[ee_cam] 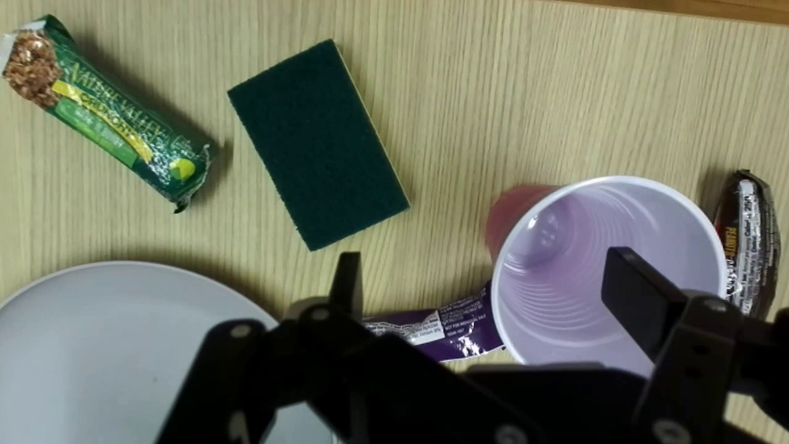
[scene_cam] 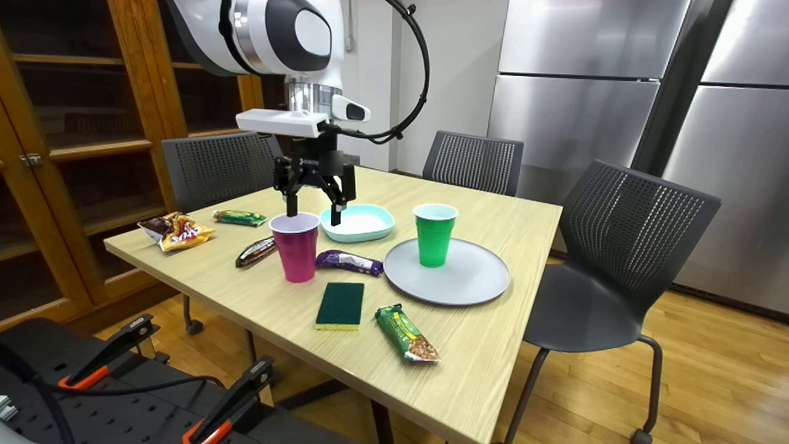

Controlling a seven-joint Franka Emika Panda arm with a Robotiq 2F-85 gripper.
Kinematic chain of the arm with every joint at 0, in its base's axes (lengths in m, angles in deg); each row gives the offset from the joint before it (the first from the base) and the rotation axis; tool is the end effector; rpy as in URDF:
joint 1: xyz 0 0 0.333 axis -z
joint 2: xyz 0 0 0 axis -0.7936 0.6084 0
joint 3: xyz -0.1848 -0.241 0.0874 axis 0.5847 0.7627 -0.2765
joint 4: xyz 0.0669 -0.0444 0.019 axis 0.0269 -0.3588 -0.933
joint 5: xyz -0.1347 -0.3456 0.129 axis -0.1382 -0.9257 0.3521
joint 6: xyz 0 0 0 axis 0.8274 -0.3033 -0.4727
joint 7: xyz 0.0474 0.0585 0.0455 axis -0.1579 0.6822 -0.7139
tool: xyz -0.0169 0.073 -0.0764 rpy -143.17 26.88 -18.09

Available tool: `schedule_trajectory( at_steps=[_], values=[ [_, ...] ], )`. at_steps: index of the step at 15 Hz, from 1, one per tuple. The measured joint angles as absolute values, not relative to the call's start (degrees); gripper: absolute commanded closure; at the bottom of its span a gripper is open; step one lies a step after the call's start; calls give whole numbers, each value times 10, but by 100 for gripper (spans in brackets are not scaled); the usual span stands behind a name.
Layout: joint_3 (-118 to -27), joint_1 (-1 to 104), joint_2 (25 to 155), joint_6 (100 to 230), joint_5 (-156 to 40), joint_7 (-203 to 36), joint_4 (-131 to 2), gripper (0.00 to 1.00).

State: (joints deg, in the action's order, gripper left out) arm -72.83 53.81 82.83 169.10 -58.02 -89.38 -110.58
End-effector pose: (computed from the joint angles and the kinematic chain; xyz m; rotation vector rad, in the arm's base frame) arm 0.4762 -0.0389 0.2349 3.1011 -0.0169 -0.2406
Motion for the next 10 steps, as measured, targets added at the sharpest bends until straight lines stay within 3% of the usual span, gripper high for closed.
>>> schedule_trajectory(
  at_steps=[6, 7, 8, 10],
  values=[
    [-729, 536, 857, 1710, -581, -893, -1106, 0],
    [-729, 536, 859, 1712, -581, -893, -1106, 25],
    [-729, 535, 861, 1713, -581, -893, -1106, 28],
    [-729, 535, 864, 1716, -581, -893, -1106, 44]
  ],
)
